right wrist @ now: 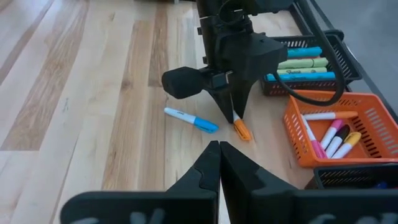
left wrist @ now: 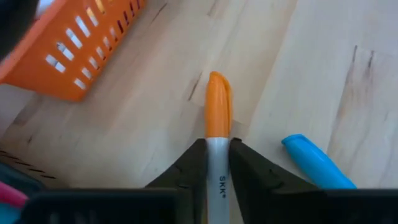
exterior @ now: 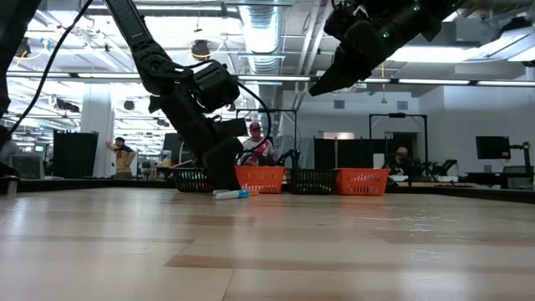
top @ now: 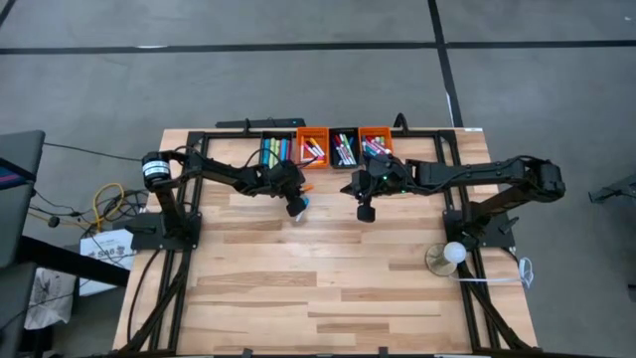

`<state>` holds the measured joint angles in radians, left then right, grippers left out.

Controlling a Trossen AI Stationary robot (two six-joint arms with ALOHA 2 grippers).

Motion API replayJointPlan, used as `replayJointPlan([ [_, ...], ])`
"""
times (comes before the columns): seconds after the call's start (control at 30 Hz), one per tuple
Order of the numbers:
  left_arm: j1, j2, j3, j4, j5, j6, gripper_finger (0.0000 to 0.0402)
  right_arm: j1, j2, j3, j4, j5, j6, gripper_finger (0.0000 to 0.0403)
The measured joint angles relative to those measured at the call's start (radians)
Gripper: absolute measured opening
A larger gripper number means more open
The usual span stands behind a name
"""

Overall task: Pick & Place Markers
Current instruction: Put the small orange highlighter pen into the left orange basket

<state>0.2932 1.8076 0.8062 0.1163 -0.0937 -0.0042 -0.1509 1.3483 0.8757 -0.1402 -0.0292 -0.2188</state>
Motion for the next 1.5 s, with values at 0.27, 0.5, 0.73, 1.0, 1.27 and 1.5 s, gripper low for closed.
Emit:
replayJointPlan([
  [0.27,0.0,-0.001,0.0,0.009,-0.001,0.004,0.0035,0.0,0.0,0.0,0.0,0.0,0.0,0.0001],
  [0.5,-0.009,-0.001,0.011,0.014,0.041,0.004,0.005,0.0,0.0,0.0,0.0,0.0,0.0,0.0001],
  [0.73,-0.04,-0.025,0.039,0.014,0.065,0.006,0.0044,0.0,0.0,0.0,0.0,0.0,0.0,0.0001],
  [1.0,-0.066,-0.123,0.041,0.034,-0.036,0.015,0.0044,0.0,0.0,0.0,-0.004,0.0,0.0,0.0001],
  [1.27,-0.004,-0.074,0.042,0.302,-0.091,-0.028,0.0048,-0.002,-0.001,0.0,0.008,0.0,0.0,0.0001],
  [1.5,0.115,-0.045,0.077,0.335,-0.111,-0.157,0.0046,-0.002,-0.001,0.0,0.017,0.002,-0.019,0.0001],
])
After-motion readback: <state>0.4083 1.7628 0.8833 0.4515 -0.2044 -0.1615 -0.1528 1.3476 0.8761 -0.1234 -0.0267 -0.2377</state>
